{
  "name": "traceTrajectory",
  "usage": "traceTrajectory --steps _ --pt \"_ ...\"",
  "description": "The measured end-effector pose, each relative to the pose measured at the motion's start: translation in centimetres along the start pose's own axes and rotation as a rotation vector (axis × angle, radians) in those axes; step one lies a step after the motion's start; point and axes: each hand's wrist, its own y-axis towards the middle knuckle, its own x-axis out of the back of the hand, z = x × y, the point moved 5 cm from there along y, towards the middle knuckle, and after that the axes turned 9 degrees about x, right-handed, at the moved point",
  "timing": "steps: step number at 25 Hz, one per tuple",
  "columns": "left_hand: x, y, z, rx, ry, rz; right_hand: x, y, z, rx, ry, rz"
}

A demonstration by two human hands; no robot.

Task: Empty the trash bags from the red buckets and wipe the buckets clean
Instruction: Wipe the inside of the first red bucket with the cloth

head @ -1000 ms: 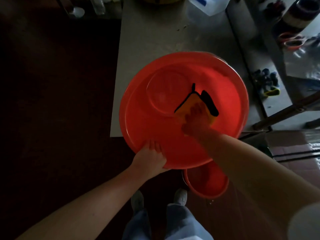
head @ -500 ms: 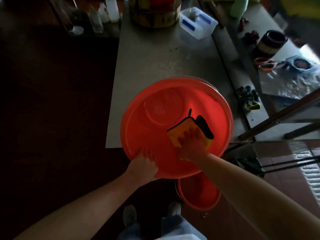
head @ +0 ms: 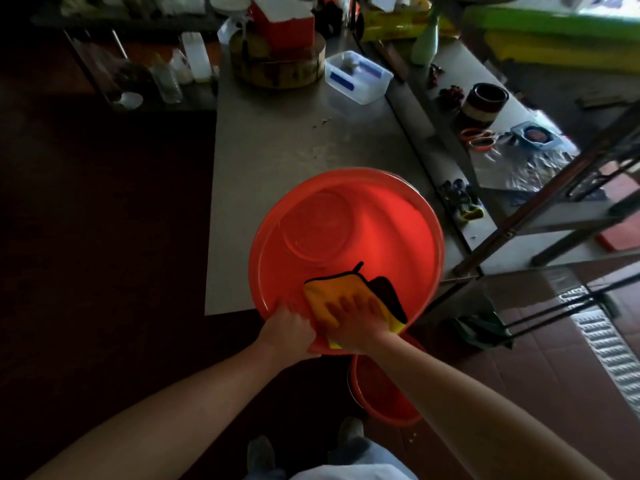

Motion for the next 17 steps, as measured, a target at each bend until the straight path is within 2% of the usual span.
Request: traceTrajectory --steps 5,7,10,14,17 --pt "0.0 -0.4 0.3 0.005 -0.009 -0.018 2.7 -2.0 -5.2 -0.097 -0.323 -0.082" --pt "0.2 -0.3 0.2 -0.018 -0.009 -0.015 3.1 -2.6 -6.0 -0.139 -0.36 -0.085" --pt "0.7 -0.4 0.1 -0.047 0.017 -0.022 1.6 -3.2 -4.0 -0.138 -0.267 -0.093" --pt "0.1 -0.5 0.3 -0.04 0.004 -0.015 -0.7 -3.3 0.4 -0.065 -0.009 -0.039" --pt "-0.6 -0.6 0.8 -0.025 0.004 -0.034 -0.3 -3.5 0.4 -0.029 -0.014 -0.045"
